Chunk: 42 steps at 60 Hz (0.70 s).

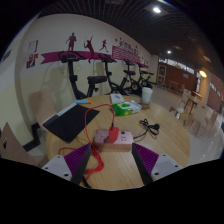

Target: Unplug charger

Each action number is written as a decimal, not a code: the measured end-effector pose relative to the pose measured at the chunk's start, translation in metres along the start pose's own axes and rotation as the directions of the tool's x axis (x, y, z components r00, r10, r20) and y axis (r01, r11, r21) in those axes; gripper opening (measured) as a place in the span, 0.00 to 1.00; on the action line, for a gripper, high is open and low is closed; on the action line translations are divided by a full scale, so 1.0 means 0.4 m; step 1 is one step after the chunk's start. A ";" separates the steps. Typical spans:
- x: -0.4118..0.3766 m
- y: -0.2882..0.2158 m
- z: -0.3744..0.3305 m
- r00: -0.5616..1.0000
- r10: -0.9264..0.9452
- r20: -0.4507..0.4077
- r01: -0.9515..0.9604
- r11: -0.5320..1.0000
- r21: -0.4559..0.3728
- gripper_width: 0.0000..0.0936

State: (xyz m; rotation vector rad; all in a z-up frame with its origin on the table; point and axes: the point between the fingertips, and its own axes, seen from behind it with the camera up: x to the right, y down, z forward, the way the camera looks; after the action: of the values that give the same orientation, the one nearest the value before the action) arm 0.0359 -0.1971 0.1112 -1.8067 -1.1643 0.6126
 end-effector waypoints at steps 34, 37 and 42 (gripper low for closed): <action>0.002 -0.015 0.458 0.999 0.036 0.013 -0.036 0.999 0.035 0.92; 0.004 -0.021 0.469 0.999 0.038 0.013 -0.039 0.999 0.037 0.92; -0.001 -0.024 0.479 0.999 0.038 0.022 -0.039 0.998 0.041 0.91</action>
State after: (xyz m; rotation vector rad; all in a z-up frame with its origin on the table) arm -0.1161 -0.1181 0.0245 -1.7951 -1.1252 0.6748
